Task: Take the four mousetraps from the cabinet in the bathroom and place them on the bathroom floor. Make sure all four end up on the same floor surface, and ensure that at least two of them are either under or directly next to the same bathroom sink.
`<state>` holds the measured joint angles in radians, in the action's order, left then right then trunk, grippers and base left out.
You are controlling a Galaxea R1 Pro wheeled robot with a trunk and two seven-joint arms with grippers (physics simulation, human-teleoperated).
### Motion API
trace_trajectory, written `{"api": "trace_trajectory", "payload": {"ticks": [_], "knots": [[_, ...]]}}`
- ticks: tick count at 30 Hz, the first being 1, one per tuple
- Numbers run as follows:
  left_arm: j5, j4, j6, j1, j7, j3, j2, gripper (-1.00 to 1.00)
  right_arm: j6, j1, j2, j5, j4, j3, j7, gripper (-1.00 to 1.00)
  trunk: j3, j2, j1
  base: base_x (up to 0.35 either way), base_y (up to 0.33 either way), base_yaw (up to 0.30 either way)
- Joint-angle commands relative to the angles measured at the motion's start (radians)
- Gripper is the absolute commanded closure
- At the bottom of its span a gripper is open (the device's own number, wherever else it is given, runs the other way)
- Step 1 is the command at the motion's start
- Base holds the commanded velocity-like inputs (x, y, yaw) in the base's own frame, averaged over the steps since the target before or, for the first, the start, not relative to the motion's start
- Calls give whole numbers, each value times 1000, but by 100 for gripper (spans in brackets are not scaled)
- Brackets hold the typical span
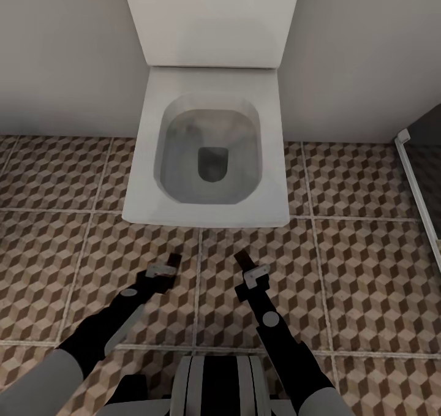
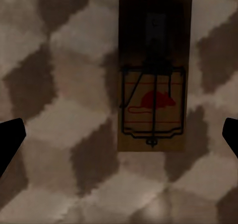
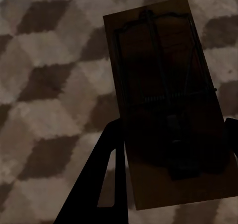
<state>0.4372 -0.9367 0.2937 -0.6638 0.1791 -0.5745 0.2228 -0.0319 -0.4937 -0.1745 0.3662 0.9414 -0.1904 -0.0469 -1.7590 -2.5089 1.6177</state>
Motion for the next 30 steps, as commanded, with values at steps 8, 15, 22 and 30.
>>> {"api": "trace_trajectory", "payload": {"ticks": [8,15,22,30], "knots": [[11,-68,4,29,10,-5,35,-100,-3,0,0,10,0,-2,-5,100,0,0,0,0,0,0],[12,-134,7,50,10,-5,62,-100,-3,0,0,10,0,-1,-5,100,0,0,0,0,0,0],[15,-203,25,72,10,-5,88,-100,-3,0,0,10,0,-1,-5,100,0,0,0,0,0,0],[15,-266,31,98,10,-5,115,-100,-3,0,0,10,0,-1,-5,100,0,0,0,0,0,0]]}}
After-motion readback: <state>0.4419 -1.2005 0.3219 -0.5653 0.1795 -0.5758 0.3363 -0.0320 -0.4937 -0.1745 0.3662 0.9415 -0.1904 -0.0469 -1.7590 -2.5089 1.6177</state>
